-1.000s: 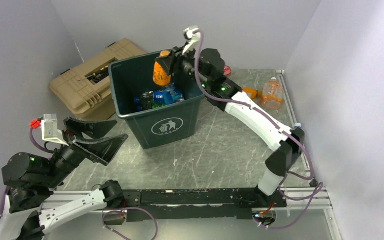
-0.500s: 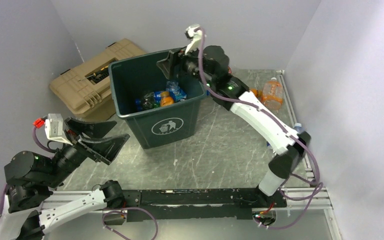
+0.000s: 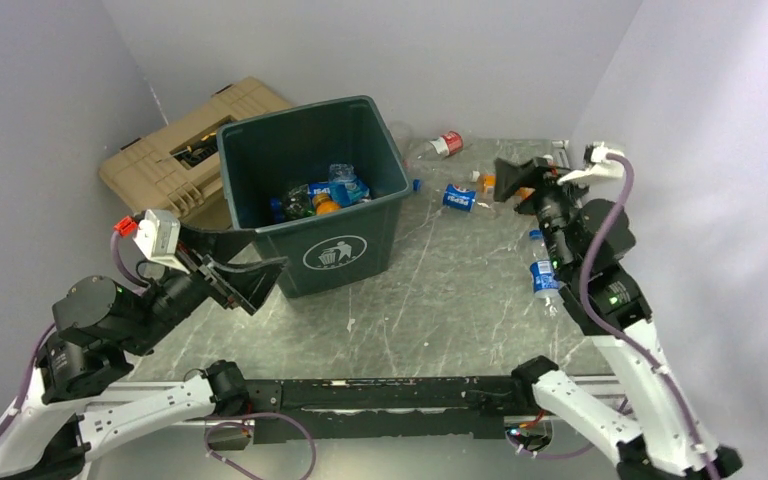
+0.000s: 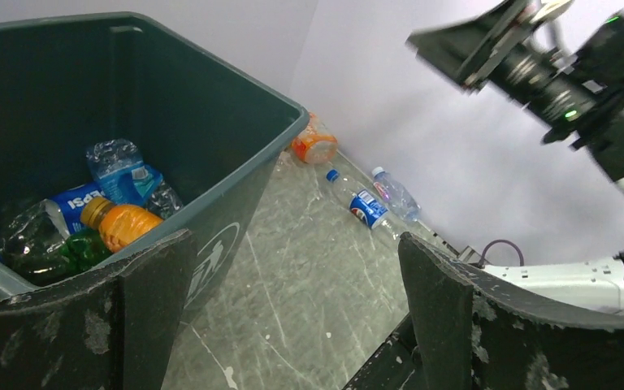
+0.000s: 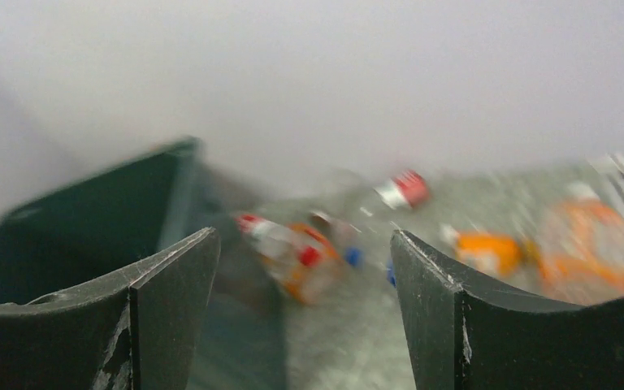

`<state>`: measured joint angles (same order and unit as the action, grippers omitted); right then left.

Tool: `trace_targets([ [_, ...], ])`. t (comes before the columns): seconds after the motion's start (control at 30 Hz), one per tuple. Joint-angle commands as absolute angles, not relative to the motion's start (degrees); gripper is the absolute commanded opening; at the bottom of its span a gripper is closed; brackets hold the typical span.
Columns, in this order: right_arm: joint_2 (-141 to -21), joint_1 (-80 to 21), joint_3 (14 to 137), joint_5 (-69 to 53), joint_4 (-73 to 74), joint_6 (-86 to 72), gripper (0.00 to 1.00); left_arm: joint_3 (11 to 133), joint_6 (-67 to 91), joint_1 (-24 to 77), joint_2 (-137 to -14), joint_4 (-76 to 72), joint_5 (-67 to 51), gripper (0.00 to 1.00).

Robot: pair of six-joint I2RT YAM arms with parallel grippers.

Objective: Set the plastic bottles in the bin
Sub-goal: Pick up the plastic bottle at the center of the board.

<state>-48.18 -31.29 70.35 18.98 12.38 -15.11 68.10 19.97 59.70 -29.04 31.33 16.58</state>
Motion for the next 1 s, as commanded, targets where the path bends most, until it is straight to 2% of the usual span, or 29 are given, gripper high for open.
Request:
trace_targets([
  [0.0,-46.2,-14.2,56.6,17.7,22.8,-28.7,0.81,67.9,18.7,59.8,-28.6,26.2,15.5,0.99],
  [0.1,-46.0,-1.6,49.6,12.4,23.0,-35.7,0.81,70.5,18.7,59.8,-30.4,29.3,16.8,1.00],
  [0.3,-47.9,7.6,38.9,16.3,19.7,-42.0,0.81,68.5,18.9,59.8,-28.6,29.0,19.0,1.00],
  [0.57,-58.9,9.2,41.2,20.4,15.3,-30.4,0.83,59.9,22.4,59.8,-26.5,27.5,18.8,1.00],
  [0.73,-72.0,9.2,47.7,17.1,15.4,-25.1,0.85,61.3,23.5,59.8,-29.2,30.9,17.8,1.00],
  [0.97,-80.3,9.5,51.3,15.0,16.2,-19.5,0.87,62.8,21.8,59.8,-25.4,31.0,16.9,0.99],
])
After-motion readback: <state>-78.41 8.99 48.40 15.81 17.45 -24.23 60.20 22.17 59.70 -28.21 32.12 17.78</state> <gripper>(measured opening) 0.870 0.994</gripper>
